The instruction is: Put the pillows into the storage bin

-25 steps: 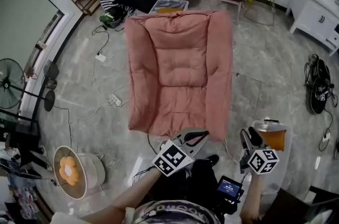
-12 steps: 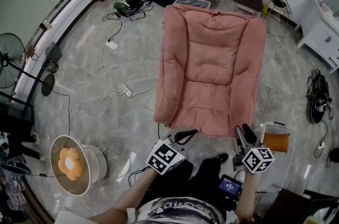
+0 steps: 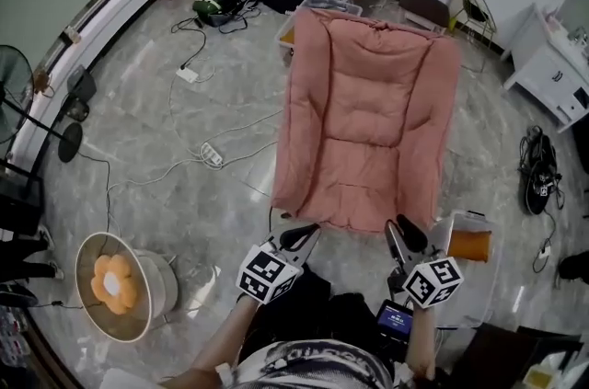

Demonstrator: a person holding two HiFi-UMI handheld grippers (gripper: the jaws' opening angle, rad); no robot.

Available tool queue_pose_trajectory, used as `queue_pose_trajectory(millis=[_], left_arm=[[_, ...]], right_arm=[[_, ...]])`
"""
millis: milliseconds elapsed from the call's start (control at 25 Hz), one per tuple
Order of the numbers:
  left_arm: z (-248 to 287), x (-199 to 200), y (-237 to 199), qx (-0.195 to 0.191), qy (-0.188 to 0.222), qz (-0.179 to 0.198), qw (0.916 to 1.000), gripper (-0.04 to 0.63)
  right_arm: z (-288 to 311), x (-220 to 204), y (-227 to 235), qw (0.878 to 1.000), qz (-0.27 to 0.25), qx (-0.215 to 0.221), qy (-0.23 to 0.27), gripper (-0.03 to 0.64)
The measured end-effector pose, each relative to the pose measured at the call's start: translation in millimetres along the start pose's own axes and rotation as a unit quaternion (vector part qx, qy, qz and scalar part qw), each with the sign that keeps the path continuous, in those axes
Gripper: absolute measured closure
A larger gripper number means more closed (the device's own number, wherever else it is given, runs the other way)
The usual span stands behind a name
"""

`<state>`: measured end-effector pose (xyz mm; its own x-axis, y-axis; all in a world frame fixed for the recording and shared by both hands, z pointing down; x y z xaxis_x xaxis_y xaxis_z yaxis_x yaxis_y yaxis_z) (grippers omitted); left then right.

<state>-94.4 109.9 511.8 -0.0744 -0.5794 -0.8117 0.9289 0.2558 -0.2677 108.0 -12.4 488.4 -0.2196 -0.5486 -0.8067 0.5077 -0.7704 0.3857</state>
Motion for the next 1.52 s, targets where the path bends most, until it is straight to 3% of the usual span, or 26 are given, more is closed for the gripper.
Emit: queue_pose_trajectory(millis=[240, 440, 1000, 1520], left_arm=[[-18.1, -14.2, 7.8, 0.020, 0.018, -0.019, 0.9994, 0.581], [-23.9, -15.0, 36.0, 0.018, 0.024, -0.009, 0.9995, 0.581], [-26.7, -25.4, 146.7, -0.006, 0.027, 0.054, 0.9982, 0.581], [-49.6, -40.2, 175.9, -0.003, 0.028, 0.076, 0.9967, 0.581]], right_arm=[[-6.9, 0.9, -29.7, 0.999, -0.019, 0.028, 0.012, 0.543], [-34.3, -6.6, -47.1, 0.999, -0.023, 0.040, 0.029, 0.614], [-119.3, -60.1, -66.8, 0.997, -0.061, 0.030, 0.024, 0.620], [-136.8, -78.5, -90.0, 0.996, -0.080, 0.032, 0.036, 0.620]])
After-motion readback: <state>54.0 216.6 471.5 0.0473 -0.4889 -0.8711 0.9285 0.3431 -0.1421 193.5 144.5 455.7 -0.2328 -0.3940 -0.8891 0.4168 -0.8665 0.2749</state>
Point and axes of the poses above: the fingertips, and each gripper's own axes: z forward along the fingers, y to its right, x out of its top, the point moved 6 cm from there along -z, backward along the fingers, and after that the axes turned 8 degrees about -y, right-handed, at the moved point
